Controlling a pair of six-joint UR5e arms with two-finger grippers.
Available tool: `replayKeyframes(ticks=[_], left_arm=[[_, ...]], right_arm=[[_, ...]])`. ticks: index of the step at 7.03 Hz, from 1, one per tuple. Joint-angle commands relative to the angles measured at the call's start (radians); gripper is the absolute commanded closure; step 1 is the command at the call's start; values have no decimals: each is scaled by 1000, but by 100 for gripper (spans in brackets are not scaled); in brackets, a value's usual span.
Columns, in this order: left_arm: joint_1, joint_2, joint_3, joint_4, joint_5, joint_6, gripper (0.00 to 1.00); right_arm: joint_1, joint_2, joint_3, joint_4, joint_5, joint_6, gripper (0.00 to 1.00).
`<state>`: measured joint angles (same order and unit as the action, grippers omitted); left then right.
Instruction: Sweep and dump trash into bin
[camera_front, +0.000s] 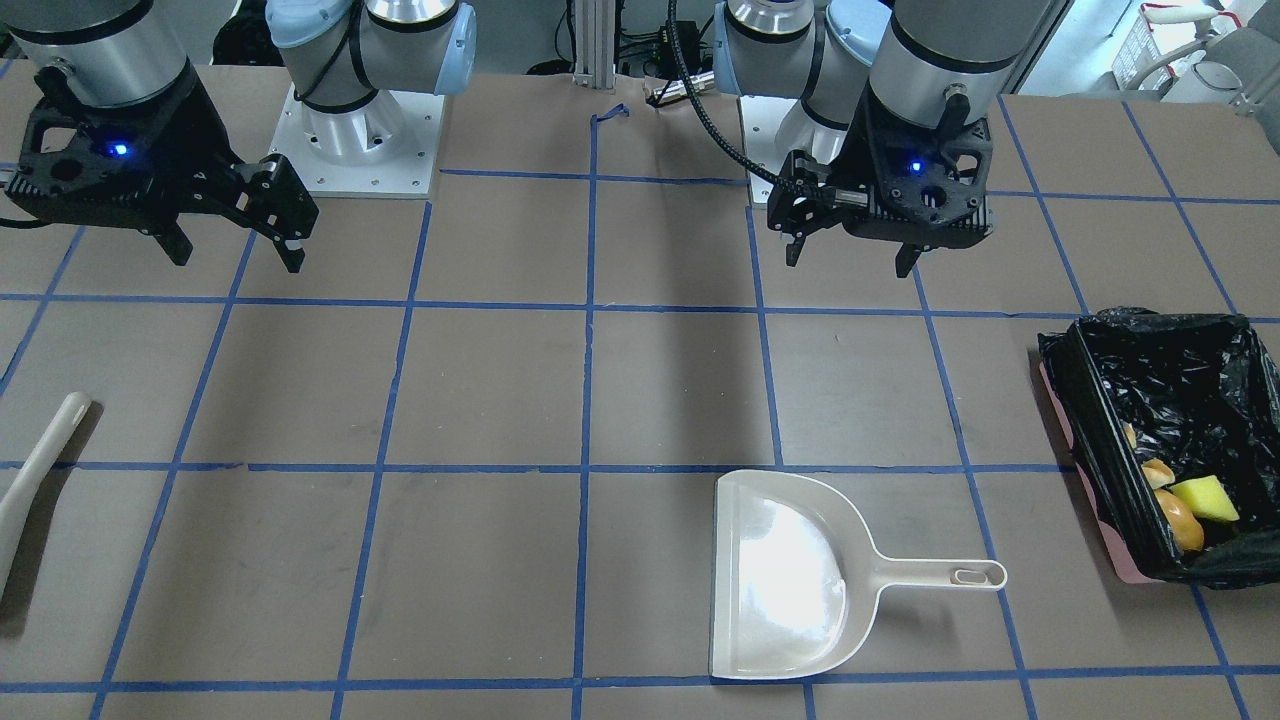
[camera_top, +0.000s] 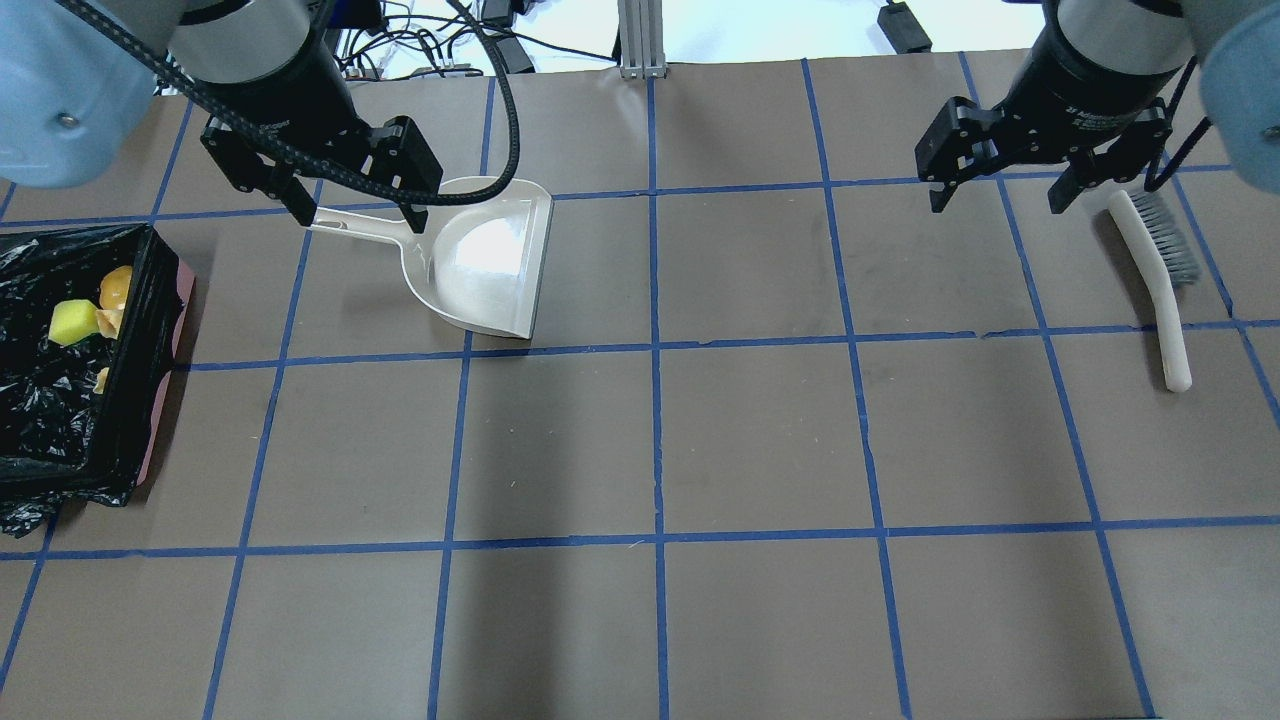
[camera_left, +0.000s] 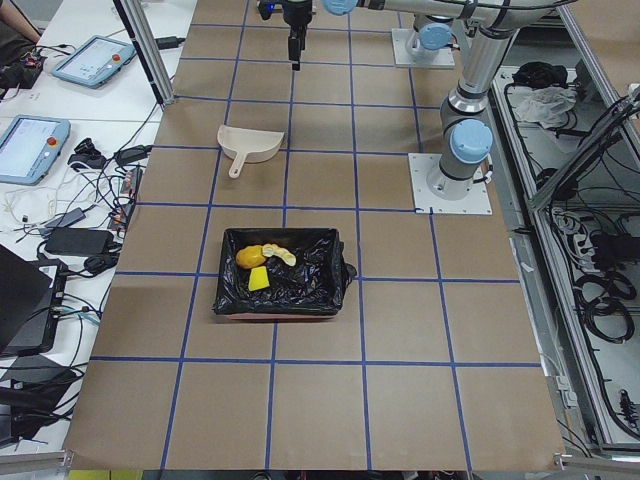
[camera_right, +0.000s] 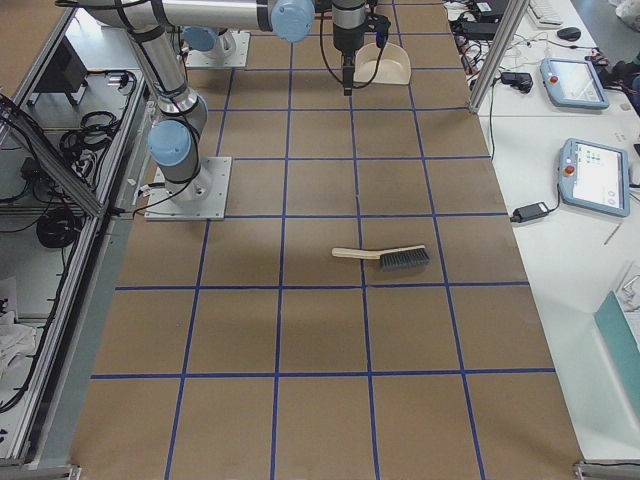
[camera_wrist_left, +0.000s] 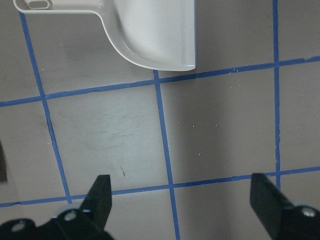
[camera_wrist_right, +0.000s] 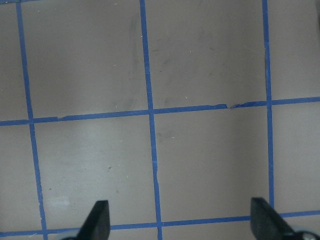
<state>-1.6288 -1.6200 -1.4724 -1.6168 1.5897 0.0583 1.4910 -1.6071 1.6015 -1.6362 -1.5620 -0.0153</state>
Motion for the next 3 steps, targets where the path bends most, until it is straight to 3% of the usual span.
replayKeyframes(ticks=[1,3], left_arm=[[0,3,0,-1,1,-3,0],[-2,5,-18,-3,1,-5,0]], right_arm=[[-1,-1,0,-1,-3,0,0],[-1,-1,0,-1,-3,-2,0]])
